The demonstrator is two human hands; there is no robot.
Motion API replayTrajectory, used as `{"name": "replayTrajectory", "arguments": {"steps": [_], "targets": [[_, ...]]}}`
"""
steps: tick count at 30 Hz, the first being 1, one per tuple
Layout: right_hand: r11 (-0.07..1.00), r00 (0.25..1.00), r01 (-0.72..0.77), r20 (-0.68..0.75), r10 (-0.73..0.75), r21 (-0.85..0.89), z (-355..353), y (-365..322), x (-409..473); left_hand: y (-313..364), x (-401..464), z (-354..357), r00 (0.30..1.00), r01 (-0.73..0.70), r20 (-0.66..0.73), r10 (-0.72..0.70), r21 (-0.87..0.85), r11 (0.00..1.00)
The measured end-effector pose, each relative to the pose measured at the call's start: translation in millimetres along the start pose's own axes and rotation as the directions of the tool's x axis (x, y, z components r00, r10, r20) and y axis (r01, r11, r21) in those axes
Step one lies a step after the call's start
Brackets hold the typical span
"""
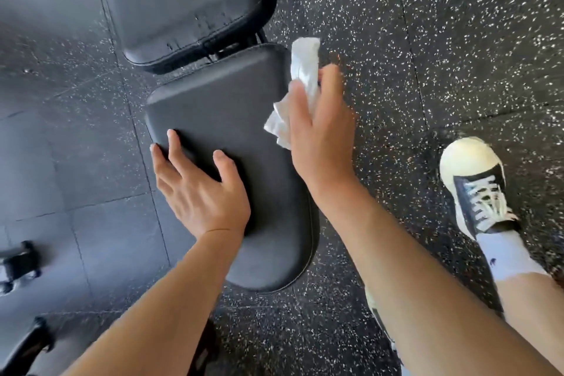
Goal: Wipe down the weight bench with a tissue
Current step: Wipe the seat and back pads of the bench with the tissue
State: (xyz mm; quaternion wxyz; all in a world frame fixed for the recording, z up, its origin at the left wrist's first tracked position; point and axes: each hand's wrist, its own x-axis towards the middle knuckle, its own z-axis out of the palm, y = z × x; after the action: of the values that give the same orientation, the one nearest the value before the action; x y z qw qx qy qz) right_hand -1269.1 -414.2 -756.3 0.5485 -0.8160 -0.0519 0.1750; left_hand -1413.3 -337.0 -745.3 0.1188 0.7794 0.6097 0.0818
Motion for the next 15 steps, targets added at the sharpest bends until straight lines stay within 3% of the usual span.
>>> {"name": "replayTrajectory", "arguments": {"steps": [8,15], "targets": [[0.999,0.987,-0.050,0.151,0.051,-0.011,-50,56,-156,4,-2,-2,1.000,0.006,-0.011,-0.006,-0.013,1.000],[1.000,0.997,0.010,0.071,-0.009,-0.021,-27,26,-75,2,-1,-1,1.000,0.006,-0.019,-0.006,-0.020,1.000]]}}
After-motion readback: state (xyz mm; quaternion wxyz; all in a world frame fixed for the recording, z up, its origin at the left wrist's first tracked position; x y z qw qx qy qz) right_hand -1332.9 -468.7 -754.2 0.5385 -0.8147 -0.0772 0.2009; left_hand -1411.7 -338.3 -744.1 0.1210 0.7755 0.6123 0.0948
